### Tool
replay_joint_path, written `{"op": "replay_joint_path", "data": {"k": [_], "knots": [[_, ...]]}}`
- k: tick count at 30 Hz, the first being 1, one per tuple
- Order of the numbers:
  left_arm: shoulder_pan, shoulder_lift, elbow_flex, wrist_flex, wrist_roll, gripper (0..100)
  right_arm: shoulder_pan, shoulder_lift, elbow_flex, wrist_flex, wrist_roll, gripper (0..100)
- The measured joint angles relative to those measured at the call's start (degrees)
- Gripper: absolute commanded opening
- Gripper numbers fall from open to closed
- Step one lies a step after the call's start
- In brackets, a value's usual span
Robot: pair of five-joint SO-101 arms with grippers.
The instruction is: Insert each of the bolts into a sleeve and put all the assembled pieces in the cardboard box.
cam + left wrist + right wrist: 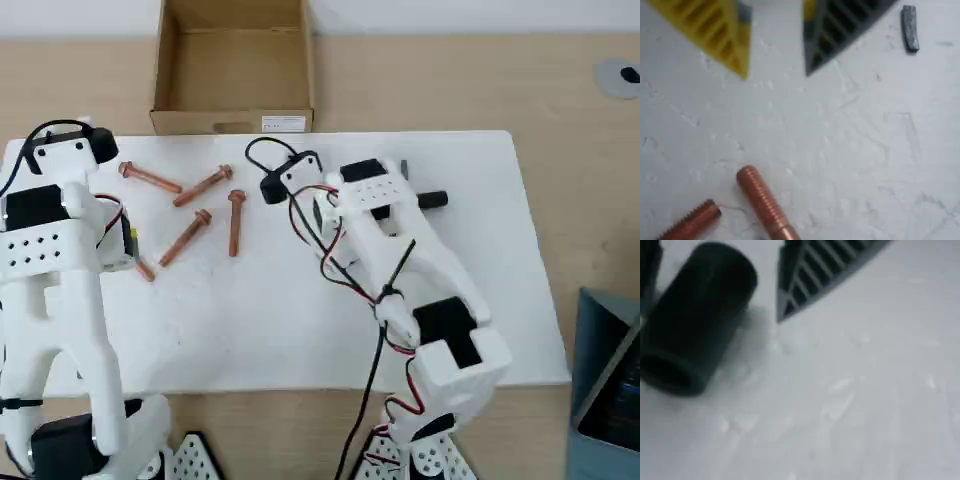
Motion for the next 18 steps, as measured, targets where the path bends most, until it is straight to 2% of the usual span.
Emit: {"op": "replay_joint_path", "data": {"k": [9,18], "knots": [[0.0,0.0,0.0,0.0,0.0,8,0.5,3.7,-3.4,-0.8,0.0,1.3],[0.0,0.0,0.0,0.0,0.0,8,0.4,4.9,-5.7,-0.6,0.1,1.2]]}}
